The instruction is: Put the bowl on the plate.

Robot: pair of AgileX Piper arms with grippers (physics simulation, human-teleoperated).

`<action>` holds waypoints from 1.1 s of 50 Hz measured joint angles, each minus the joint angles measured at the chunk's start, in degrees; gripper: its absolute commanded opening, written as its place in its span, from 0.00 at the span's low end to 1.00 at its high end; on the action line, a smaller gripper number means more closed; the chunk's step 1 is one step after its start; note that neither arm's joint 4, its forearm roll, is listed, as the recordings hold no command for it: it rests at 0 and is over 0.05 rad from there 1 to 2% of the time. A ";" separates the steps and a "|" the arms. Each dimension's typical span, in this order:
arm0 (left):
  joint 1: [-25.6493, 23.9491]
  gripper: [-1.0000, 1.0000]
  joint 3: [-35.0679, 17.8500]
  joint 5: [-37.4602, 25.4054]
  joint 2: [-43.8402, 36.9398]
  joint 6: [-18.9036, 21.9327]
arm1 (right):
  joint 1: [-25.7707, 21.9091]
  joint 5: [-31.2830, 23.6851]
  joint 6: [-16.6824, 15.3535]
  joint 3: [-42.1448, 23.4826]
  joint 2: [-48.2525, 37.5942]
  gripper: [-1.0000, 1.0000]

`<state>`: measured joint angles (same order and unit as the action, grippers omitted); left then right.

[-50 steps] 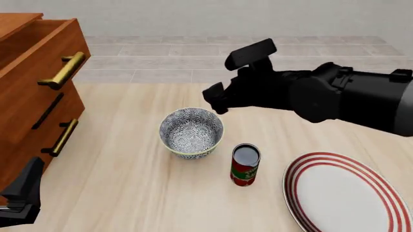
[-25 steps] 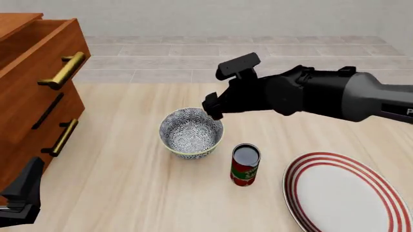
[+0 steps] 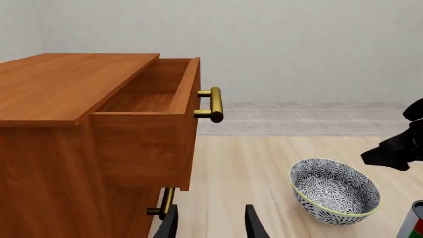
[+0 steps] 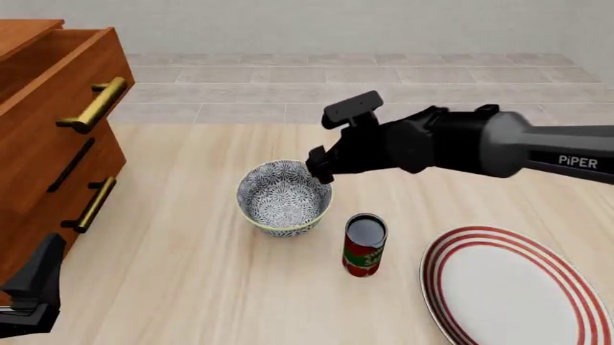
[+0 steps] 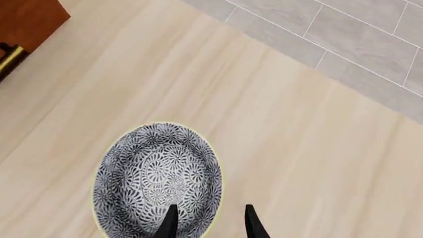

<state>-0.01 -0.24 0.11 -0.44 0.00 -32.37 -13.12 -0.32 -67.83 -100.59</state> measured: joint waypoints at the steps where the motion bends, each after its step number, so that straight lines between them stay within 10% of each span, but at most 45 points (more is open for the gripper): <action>1: 0.00 1.00 0.00 0.00 0.00 0.00 | 0.04 0.04 0.05 -0.08 -0.21 1.00; 55: 0.00 1.00 0.00 0.00 0.01 0.01 | 2.17 4.86 1.89 0.02 -9.47 1.00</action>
<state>0.00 -0.25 0.11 -0.43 0.00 -30.20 -8.26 1.58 -67.81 -110.06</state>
